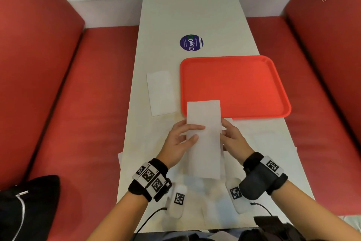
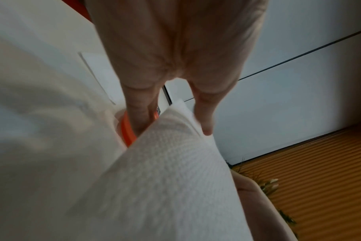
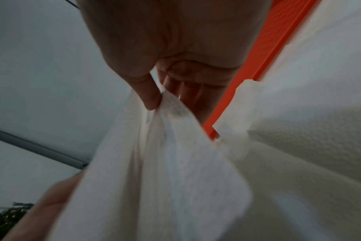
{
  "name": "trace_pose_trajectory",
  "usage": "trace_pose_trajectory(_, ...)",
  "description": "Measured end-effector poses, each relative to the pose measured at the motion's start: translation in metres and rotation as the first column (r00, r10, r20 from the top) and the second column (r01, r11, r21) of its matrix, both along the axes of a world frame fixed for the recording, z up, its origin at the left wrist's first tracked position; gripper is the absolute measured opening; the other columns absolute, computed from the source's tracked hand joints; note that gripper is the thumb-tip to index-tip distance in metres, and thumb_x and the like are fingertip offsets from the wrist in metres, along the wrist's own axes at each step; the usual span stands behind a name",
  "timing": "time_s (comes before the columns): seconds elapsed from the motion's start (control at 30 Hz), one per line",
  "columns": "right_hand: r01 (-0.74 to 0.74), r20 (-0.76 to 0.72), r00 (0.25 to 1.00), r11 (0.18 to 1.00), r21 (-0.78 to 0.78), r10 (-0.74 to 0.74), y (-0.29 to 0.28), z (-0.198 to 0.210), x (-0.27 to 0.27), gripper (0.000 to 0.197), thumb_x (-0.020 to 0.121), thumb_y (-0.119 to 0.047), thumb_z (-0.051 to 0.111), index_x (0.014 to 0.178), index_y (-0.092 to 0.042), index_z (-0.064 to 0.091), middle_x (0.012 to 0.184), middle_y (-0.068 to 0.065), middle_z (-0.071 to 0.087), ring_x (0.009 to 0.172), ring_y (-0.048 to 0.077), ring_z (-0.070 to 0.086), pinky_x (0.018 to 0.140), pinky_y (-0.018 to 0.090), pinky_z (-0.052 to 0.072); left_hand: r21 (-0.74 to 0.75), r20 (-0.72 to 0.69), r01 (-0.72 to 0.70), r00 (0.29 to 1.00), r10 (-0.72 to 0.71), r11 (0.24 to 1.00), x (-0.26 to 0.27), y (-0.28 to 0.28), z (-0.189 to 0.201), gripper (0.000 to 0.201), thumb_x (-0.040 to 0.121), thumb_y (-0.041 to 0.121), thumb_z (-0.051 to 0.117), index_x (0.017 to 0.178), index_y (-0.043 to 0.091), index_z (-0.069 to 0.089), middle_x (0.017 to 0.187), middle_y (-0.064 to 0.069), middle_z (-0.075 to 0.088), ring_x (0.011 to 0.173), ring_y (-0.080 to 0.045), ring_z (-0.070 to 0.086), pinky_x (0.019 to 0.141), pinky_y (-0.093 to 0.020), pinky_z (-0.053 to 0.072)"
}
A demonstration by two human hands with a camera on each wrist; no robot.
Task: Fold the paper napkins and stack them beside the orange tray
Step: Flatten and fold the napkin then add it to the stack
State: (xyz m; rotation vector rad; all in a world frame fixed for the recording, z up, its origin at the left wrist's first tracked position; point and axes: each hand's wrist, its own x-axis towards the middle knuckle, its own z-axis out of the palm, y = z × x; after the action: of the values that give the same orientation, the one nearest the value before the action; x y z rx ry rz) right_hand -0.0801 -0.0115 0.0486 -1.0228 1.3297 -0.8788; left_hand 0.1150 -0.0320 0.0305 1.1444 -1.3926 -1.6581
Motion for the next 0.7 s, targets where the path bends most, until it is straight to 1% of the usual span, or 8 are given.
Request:
trace_pose_trajectory(0.1, 0.046, -0.020, 0.999, 0.996, 0.076, -0.045, 0.001, 0.001, 0.000, 0.026, 0.104, -0.035, 0.036, 0.119, -0.035, 0.057, 0.086, -0.012, 0.073, 0.074, 0.009, 0.069, 0.058, 0.024, 0.054, 0.009, 0.011, -0.015, 1.000, 0.015, 1.000, 0.005, -0.001, -0.003, 0.032, 0.085, 0.013, 0.072, 0.115, 0.025, 0.069, 0.129, 0.004, 0.062, 0.115, -0.026, 0.062, 0.100, -0.057, 0.047)
trace_pose_trajectory(0.17, 0.051, -0.010, 0.999, 0.992, 0.119, -0.051, 0.001, 0.002, 0.001, 0.042, 0.101, -0.050, 0.028, 0.115, -0.031, 0.062, 0.089, -0.011, 0.075, 0.076, 0.008, 0.071, 0.058, 0.021, 0.053, 0.041, 0.021, -0.037, 0.999, 0.037, 0.998, 0.006, -0.001, -0.003, 0.039, 0.084, 0.004, 0.073, 0.118, 0.022, 0.067, 0.125, 0.002, 0.066, 0.107, -0.024, 0.067, 0.098, -0.054, 0.050)
trace_pose_trajectory(0.23, 0.066, 0.003, 0.998, 0.992, 0.109, -0.066, -0.001, 0.004, 0.005, 0.034, 0.100, -0.043, 0.040, 0.116, -0.025, 0.063, 0.093, -0.007, 0.076, 0.081, 0.012, 0.073, 0.059, 0.028, 0.056, 0.032, 0.040, -0.059, 0.997, 0.058, 0.998, 0.007, -0.001, -0.002, 0.043, 0.082, 0.003, 0.075, 0.119, 0.022, 0.067, 0.125, 0.005, 0.066, 0.104, -0.023, 0.068, 0.096, -0.052, 0.052)
trace_pose_trajectory(0.33, 0.077, -0.032, 0.997, 0.995, 0.065, -0.075, -0.003, 0.001, 0.007, 0.027, 0.094, -0.019, 0.061, 0.121, -0.019, 0.060, 0.096, 0.008, 0.076, 0.084, 0.029, 0.073, 0.065, 0.047, 0.057, 0.058, 0.019, -0.076, 0.997, 0.075, 0.995, 0.011, -0.003, 0.001, 0.045, 0.079, -0.002, 0.076, 0.118, 0.019, 0.068, 0.125, 0.004, 0.066, 0.096, -0.025, 0.071, 0.087, -0.048, 0.057)
trace_pose_trajectory(0.47, 0.118, 0.006, 0.993, 0.988, 0.098, -0.119, -0.007, -0.001, 0.008, 0.026, 0.095, -0.015, 0.060, 0.121, -0.013, 0.057, 0.074, 0.008, 0.074, 0.059, 0.025, 0.068, 0.054, 0.032, 0.054, 0.066, 0.061, -0.210, 0.977, 0.207, 0.975, 0.024, -0.029, 0.004, 0.048, 0.076, -0.011, 0.074, 0.115, 0.016, 0.069, 0.127, -0.002, 0.064, 0.088, -0.022, 0.074, 0.076, -0.033, 0.060)
trace_pose_trajectory(0.53, 0.139, 0.043, 0.989, 0.984, 0.110, -0.144, -0.009, -0.001, 0.005, 0.022, 0.096, -0.017, 0.058, 0.118, -0.015, 0.057, 0.083, 0.011, 0.076, 0.060, 0.030, 0.069, 0.054, 0.032, 0.052, -0.016, 0.146, -0.298, 0.944, 0.297, 0.954, 0.038, -0.061, 0.001, 0.049, 0.075, -0.012, 0.074, 0.113, 0.018, 0.068, 0.126, -0.005, 0.064, 0.085, -0.015, 0.072, 0.072, -0.022, 0.058)
trace_pose_trajectory(0.63, 0.153, 0.032, 0.987, 0.981, 0.122, -0.158, -0.009, -0.002, -0.003, 0.021, 0.097, -0.018, 0.056, 0.118, -0.016, 0.056, 0.089, 0.013, 0.076, 0.061, 0.032, 0.070, 0.052, 0.030, 0.051, -0.162, 0.363, -0.300, 0.868, 0.339, 0.940, 0.058, -0.115, 0.000, 0.047, 0.076, -0.002, 0.078, 0.119, 0.016, 0.068, 0.130, -0.002, 0.060, 0.101, -0.012, 0.065, 0.072, -0.013, 0.055)
trace_pose_trajectory(0.7, 0.160, 0.010, 0.987, 0.979, 0.124, -0.163, -0.008, -0.003, -0.008, 0.020, 0.098, -0.017, 0.055, 0.118, -0.015, 0.055, 0.088, 0.013, 0.076, 0.061, 0.033, 0.070, 0.052, 0.029, 0.049, -0.199, 0.461, -0.287, 0.816, 0.348, 0.937, 0.067, -0.145, -0.002, 0.047, 0.077, 0.002, 0.078, 0.122, 0.014, 0.067, 0.130, -0.001, 0.057, 0.113, -0.011, 0.054, 0.071, 0.001, 0.045)
